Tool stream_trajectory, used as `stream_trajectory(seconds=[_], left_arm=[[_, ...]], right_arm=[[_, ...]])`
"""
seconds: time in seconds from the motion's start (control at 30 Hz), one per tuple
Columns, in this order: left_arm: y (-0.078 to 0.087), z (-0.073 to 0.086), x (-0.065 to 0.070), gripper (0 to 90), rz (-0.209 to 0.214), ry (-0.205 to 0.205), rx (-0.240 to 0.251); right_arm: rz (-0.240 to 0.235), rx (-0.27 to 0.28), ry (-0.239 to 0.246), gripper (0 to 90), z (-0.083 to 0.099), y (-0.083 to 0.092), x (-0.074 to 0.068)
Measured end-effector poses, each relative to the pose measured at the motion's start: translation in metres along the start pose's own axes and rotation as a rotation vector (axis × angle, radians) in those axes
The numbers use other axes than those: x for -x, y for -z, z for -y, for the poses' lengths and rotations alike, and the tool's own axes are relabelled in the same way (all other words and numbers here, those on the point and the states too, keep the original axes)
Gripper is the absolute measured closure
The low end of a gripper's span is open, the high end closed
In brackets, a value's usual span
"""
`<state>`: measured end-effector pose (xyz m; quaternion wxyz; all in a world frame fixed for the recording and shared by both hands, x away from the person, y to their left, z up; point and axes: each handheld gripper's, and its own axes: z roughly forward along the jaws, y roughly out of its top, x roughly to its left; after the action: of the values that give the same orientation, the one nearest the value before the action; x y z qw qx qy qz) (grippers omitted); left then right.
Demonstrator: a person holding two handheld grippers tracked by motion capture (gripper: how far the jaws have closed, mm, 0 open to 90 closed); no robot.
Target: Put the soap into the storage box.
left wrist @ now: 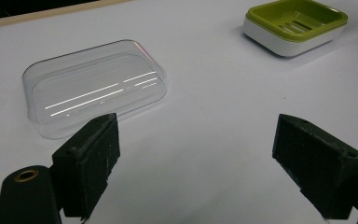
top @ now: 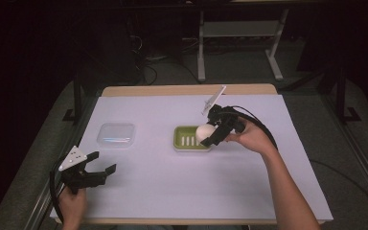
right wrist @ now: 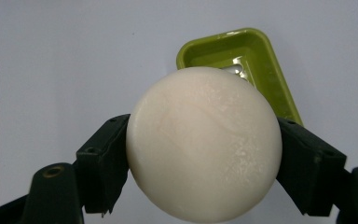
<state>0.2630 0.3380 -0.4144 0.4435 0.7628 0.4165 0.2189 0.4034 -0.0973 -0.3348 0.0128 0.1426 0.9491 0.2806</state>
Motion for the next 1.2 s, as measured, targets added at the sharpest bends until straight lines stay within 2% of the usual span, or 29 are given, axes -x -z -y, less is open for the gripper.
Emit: stream_trajectory(seconds=[0.2, 0.3, 0.33, 0.37, 0.8, 1.2], left_arm=[[0.0, 0.0, -0.001, 14.5, 0.0, 0.004, 0.001], [0.0, 0.0, 0.0, 14.5, 0.003, 0.002, -0.001], [-0.001, 0.0, 0.0, 14.5, 0.004, 0.003, -0.002], [0.0, 0.0, 0.0, 14.5, 0.005, 0.002, -0.002], [-0.001, 0.0, 0.0, 14.5, 0.005, 0.008, -0.001], [0.0, 0.0, -0.001, 14.5, 0.004, 0.006, -0.001]], right_arm=[[-0.002, -0.005, 0.016, 23.8, -0.01, -0.001, 0.007], [-0.009, 0.014, 0.016, 23.8, -0.014, -0.001, 0.009], [-0.015, 0.011, 0.005, 23.8, -0.015, -0.002, 0.009], [-0.006, 0.001, 0.017, 23.8, -0.018, -0.004, 0.011], [-0.016, -0.014, 0.007, 23.8, -0.026, -0.021, 0.02], [-0.016, -0.014, -0.015, 23.8, -0.028, -0.029, 0.029]])
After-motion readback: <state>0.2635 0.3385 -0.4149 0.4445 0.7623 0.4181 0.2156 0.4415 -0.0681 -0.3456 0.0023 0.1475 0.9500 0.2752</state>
